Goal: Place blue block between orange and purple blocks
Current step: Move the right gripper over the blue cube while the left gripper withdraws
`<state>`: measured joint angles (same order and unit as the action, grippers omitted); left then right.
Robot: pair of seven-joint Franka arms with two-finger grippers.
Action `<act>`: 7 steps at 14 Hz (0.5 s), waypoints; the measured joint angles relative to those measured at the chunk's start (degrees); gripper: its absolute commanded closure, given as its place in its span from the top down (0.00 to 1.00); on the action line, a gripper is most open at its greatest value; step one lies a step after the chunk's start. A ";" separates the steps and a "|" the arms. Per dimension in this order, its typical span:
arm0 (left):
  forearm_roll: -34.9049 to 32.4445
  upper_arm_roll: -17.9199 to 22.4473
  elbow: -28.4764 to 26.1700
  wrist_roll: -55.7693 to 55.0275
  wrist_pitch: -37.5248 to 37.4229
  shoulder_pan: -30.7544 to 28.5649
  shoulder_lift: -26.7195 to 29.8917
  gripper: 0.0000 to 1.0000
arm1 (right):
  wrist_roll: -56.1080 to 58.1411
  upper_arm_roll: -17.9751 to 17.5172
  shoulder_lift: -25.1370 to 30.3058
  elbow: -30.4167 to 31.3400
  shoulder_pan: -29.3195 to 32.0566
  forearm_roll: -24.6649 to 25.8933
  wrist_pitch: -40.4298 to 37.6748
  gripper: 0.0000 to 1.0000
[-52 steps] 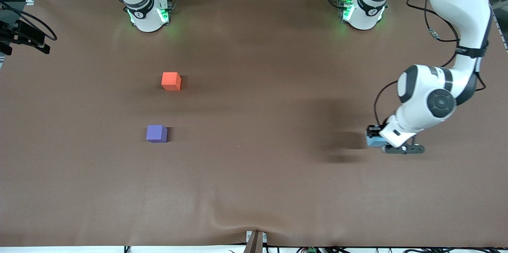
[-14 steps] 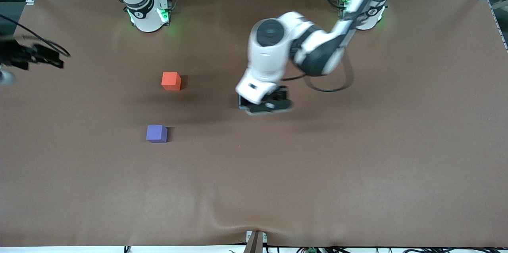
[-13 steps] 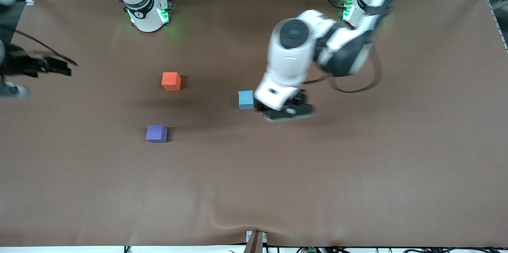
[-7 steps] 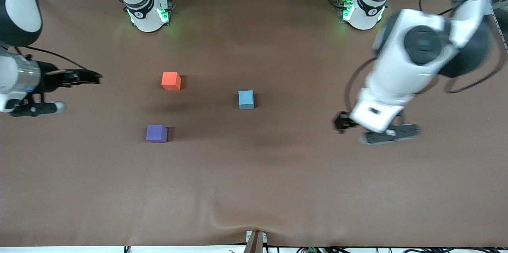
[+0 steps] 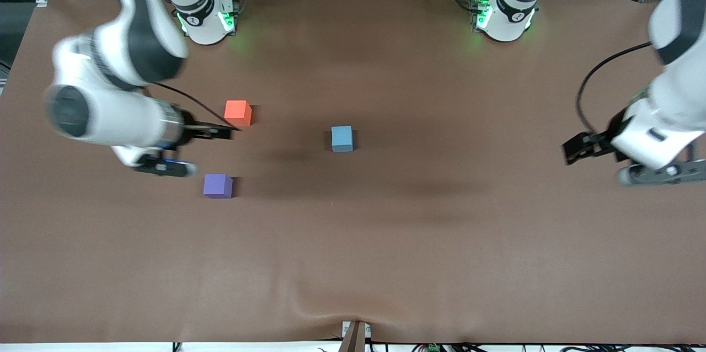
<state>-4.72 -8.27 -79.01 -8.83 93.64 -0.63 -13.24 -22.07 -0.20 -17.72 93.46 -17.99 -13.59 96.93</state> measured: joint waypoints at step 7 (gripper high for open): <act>0.54 6.49 -14.02 10.79 -1.35 2.89 12.74 1.00 | -7.09 -0.04 -9.95 2.56 -14.94 -5.54 22.56 1.00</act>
<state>-4.18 -1.78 -93.03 1.96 92.30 2.26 -0.50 -29.17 -0.24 -27.68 96.02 -32.93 -19.12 119.49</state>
